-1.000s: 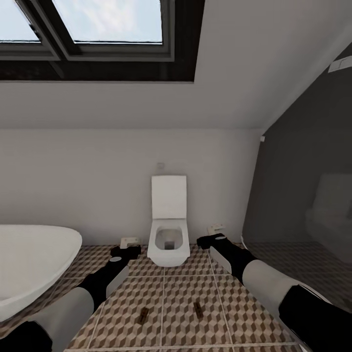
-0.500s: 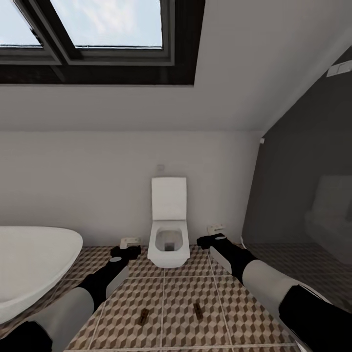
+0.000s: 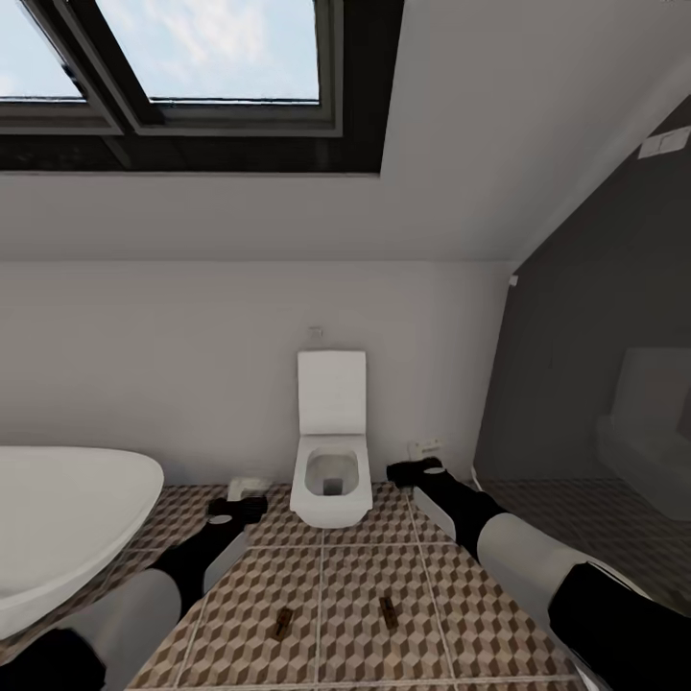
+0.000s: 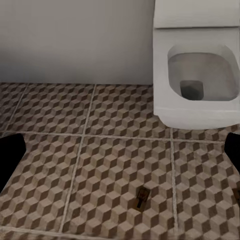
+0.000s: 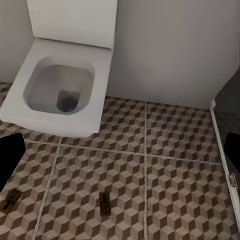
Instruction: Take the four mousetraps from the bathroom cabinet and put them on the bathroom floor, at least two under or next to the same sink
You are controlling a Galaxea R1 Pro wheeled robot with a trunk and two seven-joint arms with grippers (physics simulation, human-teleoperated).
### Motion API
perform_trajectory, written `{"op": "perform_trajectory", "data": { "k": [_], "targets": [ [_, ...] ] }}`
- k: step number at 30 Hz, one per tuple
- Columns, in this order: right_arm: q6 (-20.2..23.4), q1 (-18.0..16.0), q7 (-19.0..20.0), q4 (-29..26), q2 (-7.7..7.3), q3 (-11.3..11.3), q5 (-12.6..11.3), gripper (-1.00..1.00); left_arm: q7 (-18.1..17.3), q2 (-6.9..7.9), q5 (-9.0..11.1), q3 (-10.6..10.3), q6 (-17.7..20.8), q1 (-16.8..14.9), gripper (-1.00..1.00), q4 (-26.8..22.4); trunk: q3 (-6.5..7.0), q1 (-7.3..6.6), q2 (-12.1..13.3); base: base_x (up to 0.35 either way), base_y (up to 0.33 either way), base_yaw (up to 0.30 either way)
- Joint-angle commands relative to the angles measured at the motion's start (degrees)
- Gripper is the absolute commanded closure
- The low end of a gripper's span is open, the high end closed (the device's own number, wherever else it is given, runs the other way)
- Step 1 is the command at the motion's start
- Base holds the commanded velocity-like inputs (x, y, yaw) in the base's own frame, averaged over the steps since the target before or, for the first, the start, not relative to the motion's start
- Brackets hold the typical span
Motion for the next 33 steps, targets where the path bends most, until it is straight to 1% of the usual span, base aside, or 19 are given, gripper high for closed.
{"op": "perform_trajectory", "data": {
  "k": [1,5,8,10,12,13,17,21,22,24,29,33],
  "targets": [
    [-0.2,0.0,-0.4,-0.1,-0.03,0.5,-0.4,-1.00,0.4,0.07,0.3,-0.5,0.3,0.0,-1.00,0.2,0.10,-0.21,0.3,0.000,0.000,0.000],
    [-2.2,1.5,-0.4,0.0,-0.09,0.5,-0.4,-1.00,0.4,0.09,0.3,-0.5,-0.9,0.0,-1.00,2.0,0.82,-1.09,2.0,0.000,0.000,0.000],
    [-5.2,3.7,-0.4,0.3,-0.35,0.5,-0.3,-1.00,0.3,0.14,0.3,-0.4,-3.5,0.0,-1.00,5.0,1.35,-1.75,3.2,0.000,0.000,0.000],
    [-6.5,4.2,-0.4,0.9,-0.40,0.5,-0.3,-1.00,0.3,0.15,0.4,-0.4,-4.3,0.0,-1.00,6.4,1.71,-2.19,4.0,0.000,0.000,0.000],
    [-7.8,4.7,-0.4,2.0,-0.37,0.5,-0.3,-1.00,0.2,0.15,0.4,-0.4,-4.9,0.0,-1.00,7.8,2.07,-2.63,4.8,0.000,0.000,0.000],
    [-8.8,4.9,-0.3,3.4,-0.29,0.6,-0.2,-1.00,0.2,0.16,0.4,-0.4,-5.2,0.0,-1.00,9.1,2.25,-2.85,5.2,0.000,0.000,0.000],
    [-10.9,5.2,0.0,6.3,-0.18,0.7,-0.2,-1.00,-0.3,0.30,0.4,-0.4,-5.6,0.2,-1.00,11.4,2.97,-3.73,6.8,0.000,0.000,0.000],
    [-13.7,6.1,1.6,9.3,-0.20,0.7,-0.2,-1.00,-2.8,0.77,0.5,-0.4,-6.1,0.7,-1.00,14.0,3.69,-4.61,8.4,0.000,0.000,0.000],
    [-14.7,6.6,2.5,10.5,-0.23,0.7,-0.2,-1.00,-3.9,0.90,0.5,-0.4,-6.6,0.9,-1.00,15.1,3.87,-4.83,8.8,0.000,0.000,0.000],
    [-15.5,7.0,3.3,11.8,-0.22,0.7,-0.2,-1.00,-4.9,0.98,0.6,-0.4,-7.4,1.0,-1.00,16.3,4.23,-5.27,9.6,0.000,0.000,0.000],
    [-18.1,7.9,5.5,15.2,-0.23,0.7,-0.2,-1.00,-6.2,1.08,0.7,-0.4,-8.8,1.2,-1.00,19.6,5.12,-6.36,11.6,0.000,0.000,0.000],
    [-21.2,9.8,7.2,17.4,-0.34,0.7,-0.2,-1.00,-6.6,1.09,0.8,-0.4,-9.3,1.5,-1.00,22.1,5.84,-7.24,13.2,0.000,0.000,0.000]
  ]
}}
